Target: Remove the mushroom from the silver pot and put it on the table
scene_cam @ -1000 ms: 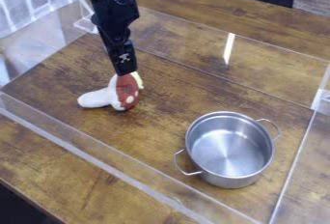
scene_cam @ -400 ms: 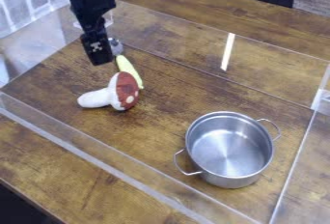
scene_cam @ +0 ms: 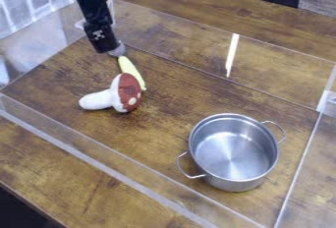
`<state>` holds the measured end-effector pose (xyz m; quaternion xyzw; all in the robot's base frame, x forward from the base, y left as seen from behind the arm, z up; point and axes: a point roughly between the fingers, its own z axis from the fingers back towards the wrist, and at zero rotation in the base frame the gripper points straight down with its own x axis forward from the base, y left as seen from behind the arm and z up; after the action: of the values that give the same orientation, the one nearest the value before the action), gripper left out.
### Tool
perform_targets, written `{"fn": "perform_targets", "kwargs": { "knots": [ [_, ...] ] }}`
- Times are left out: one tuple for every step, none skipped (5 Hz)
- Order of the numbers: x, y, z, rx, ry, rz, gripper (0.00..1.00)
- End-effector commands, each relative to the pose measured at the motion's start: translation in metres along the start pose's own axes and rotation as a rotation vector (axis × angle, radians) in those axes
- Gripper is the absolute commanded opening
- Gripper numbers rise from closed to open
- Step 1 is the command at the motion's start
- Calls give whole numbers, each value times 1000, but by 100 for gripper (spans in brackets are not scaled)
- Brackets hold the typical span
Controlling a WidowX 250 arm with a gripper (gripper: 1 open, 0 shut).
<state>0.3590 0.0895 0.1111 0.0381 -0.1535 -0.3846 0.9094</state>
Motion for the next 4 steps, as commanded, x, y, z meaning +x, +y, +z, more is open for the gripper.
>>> {"fn": "perform_targets", "kwargs": {
  "knots": [
    [19,8,6,46,-53,-43,100],
    [26,7,-3,37,-65,-58,100],
    [45,-3,-8,38,-60,-37,0],
    [59,-10,-13,31,-61,-14,100]
  ]
}}
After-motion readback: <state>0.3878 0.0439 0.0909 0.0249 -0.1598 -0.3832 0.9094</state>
